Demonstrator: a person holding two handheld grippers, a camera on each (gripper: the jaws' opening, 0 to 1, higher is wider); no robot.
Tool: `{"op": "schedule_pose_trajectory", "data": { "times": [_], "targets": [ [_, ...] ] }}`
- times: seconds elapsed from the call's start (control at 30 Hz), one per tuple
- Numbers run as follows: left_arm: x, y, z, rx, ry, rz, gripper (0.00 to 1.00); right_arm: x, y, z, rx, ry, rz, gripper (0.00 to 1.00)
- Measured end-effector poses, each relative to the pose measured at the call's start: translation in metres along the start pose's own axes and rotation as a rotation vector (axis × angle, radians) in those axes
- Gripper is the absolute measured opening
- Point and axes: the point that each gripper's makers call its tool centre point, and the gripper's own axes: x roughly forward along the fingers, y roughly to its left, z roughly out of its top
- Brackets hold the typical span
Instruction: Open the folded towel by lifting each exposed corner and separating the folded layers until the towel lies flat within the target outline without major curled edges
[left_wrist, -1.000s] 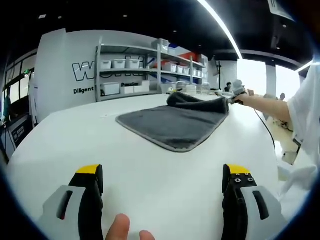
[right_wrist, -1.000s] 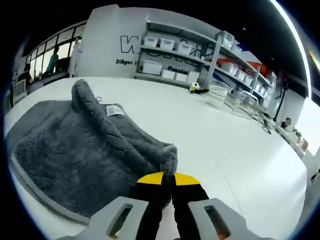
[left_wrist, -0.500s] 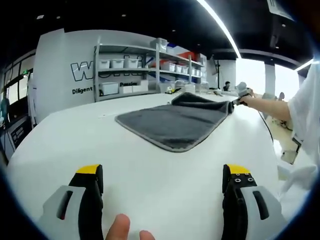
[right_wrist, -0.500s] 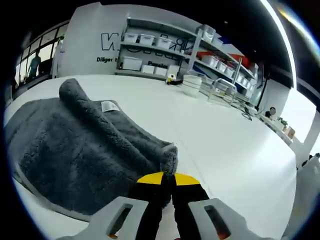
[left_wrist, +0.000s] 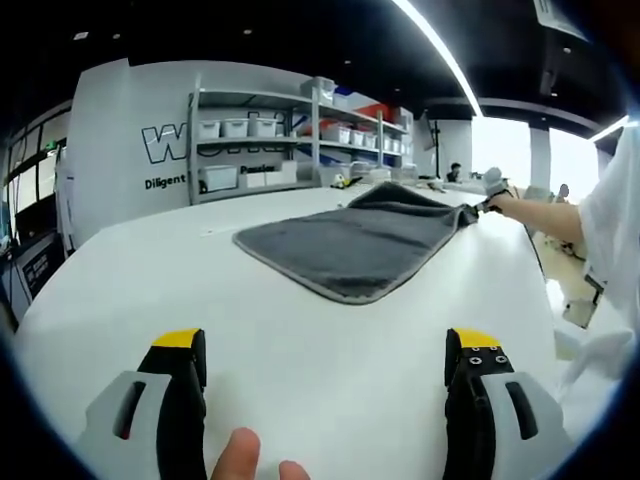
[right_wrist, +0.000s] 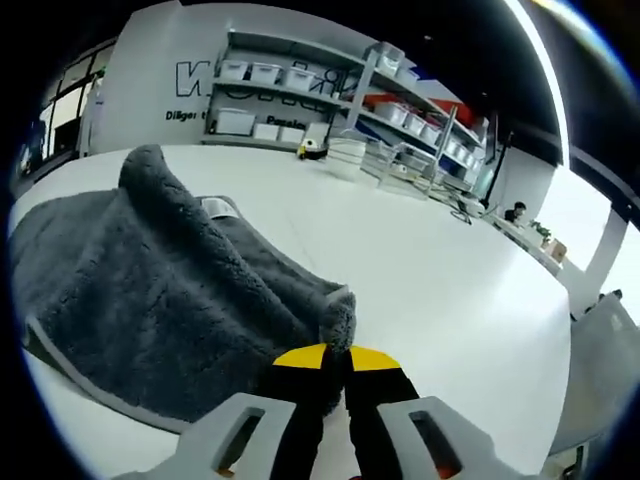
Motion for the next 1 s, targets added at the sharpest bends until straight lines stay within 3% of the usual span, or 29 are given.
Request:
{"op": "schedule_pose_trajectory", "data": {
  "times": [0.2,0.33,0.43,0.53,0.63,0.77,1.0],
  "targets": [
    [0.0,0.001,0.0,-0.001,0.003,0.002,0.98,-0.01,-0.004,-0.004,0.02,-0.009,0.003,0.05],
    [0.0,0.001,0.0,0.001,0.003,0.001,0.98,-0.023,-0.008,-0.001,0.017,-0.032,0.001,0.17],
    [0.001,0.001,0.001,0.003,0.005,0.0,0.98,-0.041,-0.016,0.004,-0.09,-0.051,-0.052,0.26],
    [0.003,0.0,0.001,0.008,0.008,-0.002,0.98,-0.06,-0.009,0.016,-0.097,-0.121,-0.025,0.3],
    [0.007,-0.003,0.003,0.018,0.014,-0.014,0.98,-0.086,0.012,0.03,-0.104,-0.193,0.026,0.41],
    [0.013,-0.01,0.006,0.046,0.031,-0.038,0.98,-0.125,0.065,0.043,-0.149,-0.271,0.165,0.61],
    [0.03,-0.02,0.019,0.055,0.036,-0.101,0.97,-0.178,0.163,0.046,-0.147,-0.303,0.425,0.87]
  ]
}}
